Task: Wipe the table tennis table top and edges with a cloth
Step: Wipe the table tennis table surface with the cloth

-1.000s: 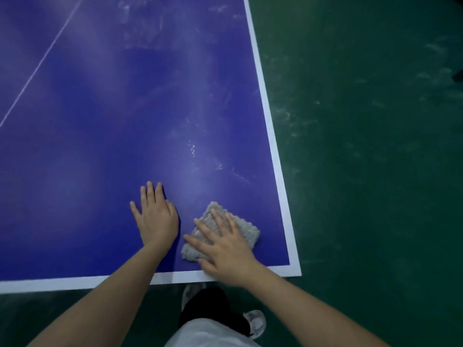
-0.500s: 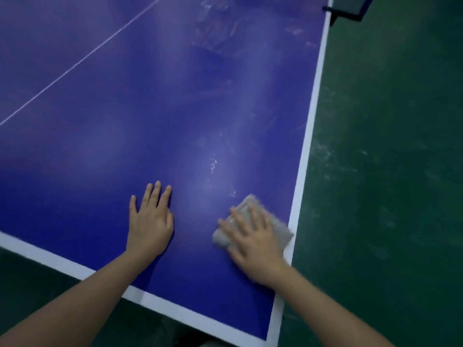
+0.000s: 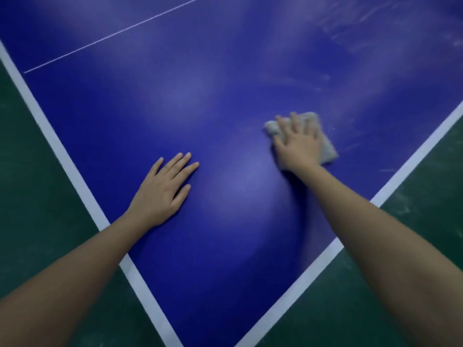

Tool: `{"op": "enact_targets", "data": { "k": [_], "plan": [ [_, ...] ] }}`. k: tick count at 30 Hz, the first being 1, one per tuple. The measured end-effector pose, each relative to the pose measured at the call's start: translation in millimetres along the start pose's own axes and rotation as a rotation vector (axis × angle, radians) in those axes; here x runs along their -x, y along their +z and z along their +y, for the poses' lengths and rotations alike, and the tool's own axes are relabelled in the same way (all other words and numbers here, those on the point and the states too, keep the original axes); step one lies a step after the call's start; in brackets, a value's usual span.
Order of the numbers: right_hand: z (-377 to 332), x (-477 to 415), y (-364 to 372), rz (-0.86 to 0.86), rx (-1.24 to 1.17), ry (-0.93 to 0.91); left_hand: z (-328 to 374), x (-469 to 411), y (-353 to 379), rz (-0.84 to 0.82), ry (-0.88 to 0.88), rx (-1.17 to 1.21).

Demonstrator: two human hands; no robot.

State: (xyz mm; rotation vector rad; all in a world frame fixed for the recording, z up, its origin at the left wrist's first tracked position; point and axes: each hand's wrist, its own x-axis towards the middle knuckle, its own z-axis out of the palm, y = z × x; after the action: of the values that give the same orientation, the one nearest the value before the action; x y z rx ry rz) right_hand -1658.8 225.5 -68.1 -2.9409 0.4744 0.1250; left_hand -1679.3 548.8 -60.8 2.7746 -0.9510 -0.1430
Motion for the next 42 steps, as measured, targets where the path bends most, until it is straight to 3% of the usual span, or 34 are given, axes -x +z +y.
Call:
{"op": "enact_targets", "data": {
  "k": [2,4,6,9,10,12,14,20,24,26,30,33,36,42],
  "plan": [
    [16,1,-4,0.009,-0.035,0.234,2,0,-3,0.018,-0.033,0.022],
    [-1,21,0,0.019,-0.021,0.215,5,0,-5,0.049,-0.077,0.025],
    [-40,48,9,0.001,-0.022,-0.086,8,1,-8,0.086,-0.145,0.044],
    [-92,71,18,-0.073,0.038,-0.679,10,2,-10,0.149,-0.274,0.069],
    [-102,65,18,-0.093,0.073,-0.805,10,2,-10,0.162,-0.307,0.065],
    [-108,37,15,-0.109,0.101,-0.883,10,2,-10,0.167,-0.347,0.054],
    [-99,-1,10,-0.093,0.072,-0.774,9,1,-10,0.15,-0.373,0.039],
    [34,-104,-21,-0.003,0.039,-0.119,7,0,-7,0.089,-0.375,-0.026],
    [39,-120,-29,-0.005,0.005,0.072,8,-1,-8,0.091,-0.435,-0.08],
    [9,-103,-20,-0.033,0.041,-0.171,15,-1,-7,0.107,-0.503,-0.096],
    [-46,-65,-5,-0.162,0.055,-0.932,54,-26,7,0.216,-0.803,-0.039],
    [-43,-100,-11,-0.199,0.029,-1.096,92,-62,21,0.206,-0.913,-0.011],
    [-8,-176,-23,-0.105,-0.017,-0.98,106,-75,29,0.155,-0.948,-0.032],
    [143,-347,-59,-0.036,0.076,-0.192,107,-78,30,0.193,-0.991,-0.04]
  ]
}}
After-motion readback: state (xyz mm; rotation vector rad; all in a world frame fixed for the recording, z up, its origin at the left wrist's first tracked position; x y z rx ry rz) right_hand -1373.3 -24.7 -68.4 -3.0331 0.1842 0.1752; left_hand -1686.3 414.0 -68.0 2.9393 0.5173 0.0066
